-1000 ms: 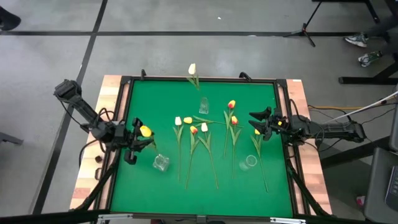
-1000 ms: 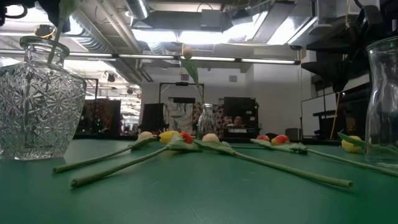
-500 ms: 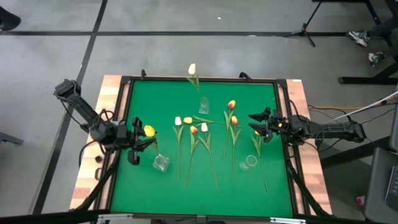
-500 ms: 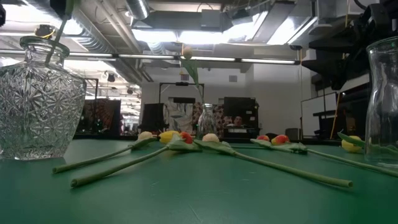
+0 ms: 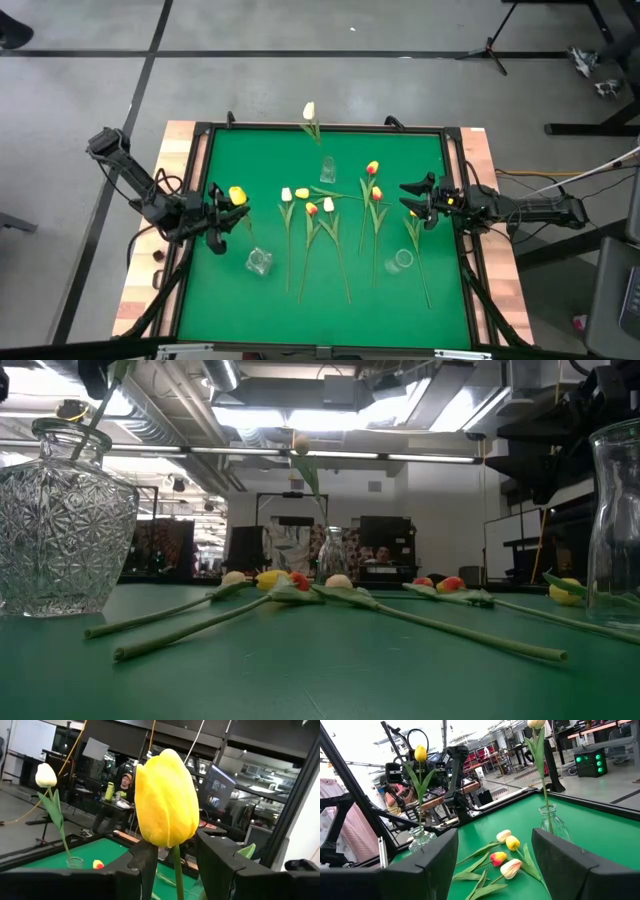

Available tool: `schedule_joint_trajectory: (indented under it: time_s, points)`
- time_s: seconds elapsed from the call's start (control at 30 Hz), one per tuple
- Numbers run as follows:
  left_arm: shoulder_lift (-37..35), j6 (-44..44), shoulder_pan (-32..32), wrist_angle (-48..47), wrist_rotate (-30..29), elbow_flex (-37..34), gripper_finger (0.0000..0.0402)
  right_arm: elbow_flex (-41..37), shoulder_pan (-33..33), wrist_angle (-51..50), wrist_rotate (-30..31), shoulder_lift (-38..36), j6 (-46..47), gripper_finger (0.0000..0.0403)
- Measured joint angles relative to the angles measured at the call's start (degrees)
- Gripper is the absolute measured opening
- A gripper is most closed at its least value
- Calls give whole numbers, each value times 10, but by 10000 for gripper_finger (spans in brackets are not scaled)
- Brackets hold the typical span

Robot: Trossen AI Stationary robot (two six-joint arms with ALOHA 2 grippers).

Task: Sort flowers into vase by color
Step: Put the top left yellow tulip into the bottom left transparent vase

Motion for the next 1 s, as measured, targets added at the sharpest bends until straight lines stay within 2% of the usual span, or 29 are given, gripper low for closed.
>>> schedule_joint_trajectory:
  time_s: [0.23,0.47,0.83,1.0]
  points:
    - [0,-12,0,-1,-20,0,131,0,0,0,0,0,-1,253]
    - [0,-23,0,-16,12,0,158,0,0,0,0,0,-2,253]
    - [0,-39,0,-34,15,0,249,0,0,0,0,0,-3,253]
    - [0,-58,0,-34,-17,0,284,0,0,0,0,0,-4,253]
